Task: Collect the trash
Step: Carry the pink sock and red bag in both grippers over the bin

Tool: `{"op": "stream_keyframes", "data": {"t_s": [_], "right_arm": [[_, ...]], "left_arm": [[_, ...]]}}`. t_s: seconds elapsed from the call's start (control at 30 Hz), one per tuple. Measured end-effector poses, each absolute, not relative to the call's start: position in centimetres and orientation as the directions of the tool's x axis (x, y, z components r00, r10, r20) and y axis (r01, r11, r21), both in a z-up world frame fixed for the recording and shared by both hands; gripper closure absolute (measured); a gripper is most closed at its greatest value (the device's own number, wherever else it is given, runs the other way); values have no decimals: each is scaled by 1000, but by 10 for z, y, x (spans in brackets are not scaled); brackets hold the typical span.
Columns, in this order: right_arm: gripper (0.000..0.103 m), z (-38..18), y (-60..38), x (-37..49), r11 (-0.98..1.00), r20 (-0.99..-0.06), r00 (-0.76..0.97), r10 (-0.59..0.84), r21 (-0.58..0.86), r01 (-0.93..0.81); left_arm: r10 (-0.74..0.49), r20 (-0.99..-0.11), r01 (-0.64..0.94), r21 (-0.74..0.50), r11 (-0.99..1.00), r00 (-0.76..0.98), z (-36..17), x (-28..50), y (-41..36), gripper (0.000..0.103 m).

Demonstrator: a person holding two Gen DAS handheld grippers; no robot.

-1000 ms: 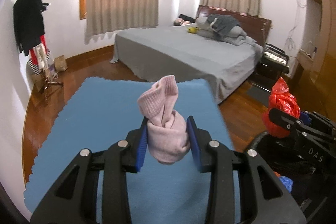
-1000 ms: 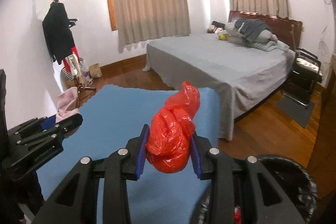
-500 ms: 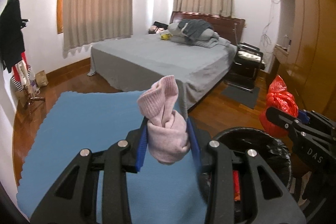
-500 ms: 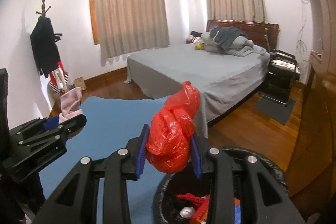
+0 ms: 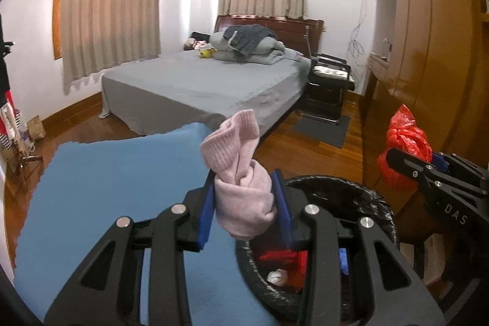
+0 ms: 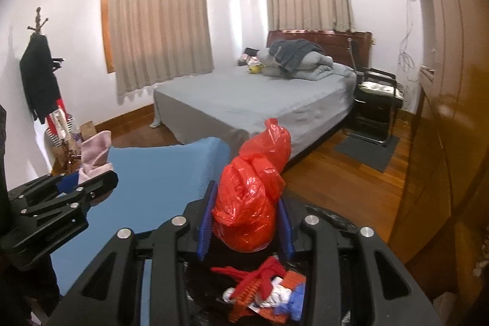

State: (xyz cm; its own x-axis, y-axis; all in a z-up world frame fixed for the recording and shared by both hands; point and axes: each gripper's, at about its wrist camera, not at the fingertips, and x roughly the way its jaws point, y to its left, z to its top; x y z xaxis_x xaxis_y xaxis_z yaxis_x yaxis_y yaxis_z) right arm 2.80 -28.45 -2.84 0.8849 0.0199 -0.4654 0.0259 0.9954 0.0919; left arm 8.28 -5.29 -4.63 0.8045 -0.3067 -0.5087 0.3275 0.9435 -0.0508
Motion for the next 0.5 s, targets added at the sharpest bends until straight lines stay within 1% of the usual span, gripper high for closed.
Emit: {"op": "stream_keyframes", "data": {"t_s": [0.5], "right_arm": [[67, -50, -327, 12, 989, -506, 860, -59, 88, 120]], "left_arm": [[-405, -519, 448, -45, 893, 753, -69, 83, -113, 68]]}}
